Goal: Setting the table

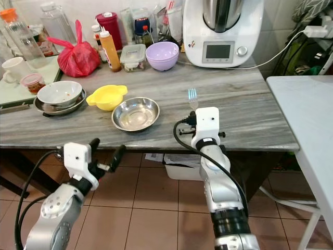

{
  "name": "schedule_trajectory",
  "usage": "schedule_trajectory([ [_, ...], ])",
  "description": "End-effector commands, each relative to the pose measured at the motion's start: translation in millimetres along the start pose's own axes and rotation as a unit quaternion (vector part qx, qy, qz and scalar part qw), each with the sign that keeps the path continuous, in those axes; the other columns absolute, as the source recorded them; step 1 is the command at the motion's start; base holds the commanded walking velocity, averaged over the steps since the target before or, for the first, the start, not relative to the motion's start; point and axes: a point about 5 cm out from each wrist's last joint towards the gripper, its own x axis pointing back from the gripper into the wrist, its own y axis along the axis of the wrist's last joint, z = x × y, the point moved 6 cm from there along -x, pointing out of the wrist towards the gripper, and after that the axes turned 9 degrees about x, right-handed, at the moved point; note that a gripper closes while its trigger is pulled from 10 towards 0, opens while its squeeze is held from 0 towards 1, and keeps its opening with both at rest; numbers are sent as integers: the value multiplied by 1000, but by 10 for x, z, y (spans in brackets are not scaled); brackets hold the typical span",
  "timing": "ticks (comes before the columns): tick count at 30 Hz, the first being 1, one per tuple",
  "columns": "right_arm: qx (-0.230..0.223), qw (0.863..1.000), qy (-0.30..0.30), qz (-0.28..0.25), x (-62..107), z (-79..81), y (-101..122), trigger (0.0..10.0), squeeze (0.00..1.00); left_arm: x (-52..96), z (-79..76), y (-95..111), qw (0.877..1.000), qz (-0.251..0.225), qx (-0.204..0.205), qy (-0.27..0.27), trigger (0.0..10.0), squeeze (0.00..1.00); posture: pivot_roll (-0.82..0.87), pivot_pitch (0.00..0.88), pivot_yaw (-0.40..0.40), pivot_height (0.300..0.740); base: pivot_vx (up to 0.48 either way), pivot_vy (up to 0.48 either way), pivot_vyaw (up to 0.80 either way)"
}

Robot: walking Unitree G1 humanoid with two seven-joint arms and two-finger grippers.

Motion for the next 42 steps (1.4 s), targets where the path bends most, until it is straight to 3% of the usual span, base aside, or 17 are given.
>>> schedule_trajectory([
  [1,-12,1000,7,6,-33,56,-6,10000,0,37,5,18,1000,5,-12,-4,10000,0,-66,129,116,740,0,0,0],
  [5,-44,999,12,29,-149,128,-73,10000,0,116,-101,-18,999,21,-8,-31,10000,0,-40,148,112,740,0,0,0],
  [12,-70,996,18,45,-257,304,-82,10000,0,156,-112,-20,999,29,-20,-37,10000,0,-31,149,110,740,0,0,0],
  [17,-98,993,9,66,-314,311,-161,10000,0,149,-128,-7,999,30,-19,-40,10000,0,-30,146,111,740,0,0,0],
  [28,-114,990,15,86,-402,383,-210,10000,0,131,-177,-8,998,35,-18,-51,10000,0,-34,145,115,740,0,0,0],
  [42,-117,989,14,85,-524,389,-117,10000,0,128,-222,-26,997,38,-19,-59,10000,0,-32,144,116,740,0,0,0],
])
